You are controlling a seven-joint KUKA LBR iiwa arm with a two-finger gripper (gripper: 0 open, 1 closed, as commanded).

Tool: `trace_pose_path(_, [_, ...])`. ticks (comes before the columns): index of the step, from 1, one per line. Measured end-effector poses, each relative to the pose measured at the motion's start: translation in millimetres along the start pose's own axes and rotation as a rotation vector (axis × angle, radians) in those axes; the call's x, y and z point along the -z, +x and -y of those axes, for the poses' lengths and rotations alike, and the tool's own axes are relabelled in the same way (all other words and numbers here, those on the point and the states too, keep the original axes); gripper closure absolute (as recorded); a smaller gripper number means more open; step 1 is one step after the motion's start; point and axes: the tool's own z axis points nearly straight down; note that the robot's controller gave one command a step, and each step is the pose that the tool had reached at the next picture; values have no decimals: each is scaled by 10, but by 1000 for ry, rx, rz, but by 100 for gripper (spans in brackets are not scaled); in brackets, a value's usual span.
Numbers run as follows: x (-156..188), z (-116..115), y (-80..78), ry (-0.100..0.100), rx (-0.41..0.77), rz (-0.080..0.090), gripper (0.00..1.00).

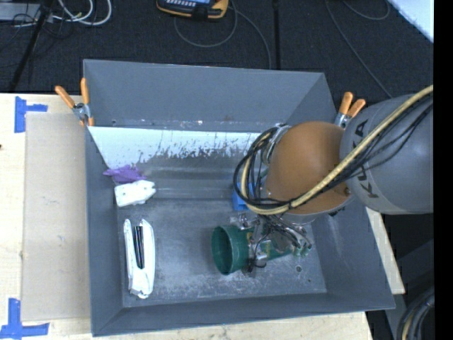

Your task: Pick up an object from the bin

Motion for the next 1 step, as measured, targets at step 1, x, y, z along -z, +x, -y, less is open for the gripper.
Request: trace_pose_path(1, [311, 17, 3, -2, 7, -11, 100])
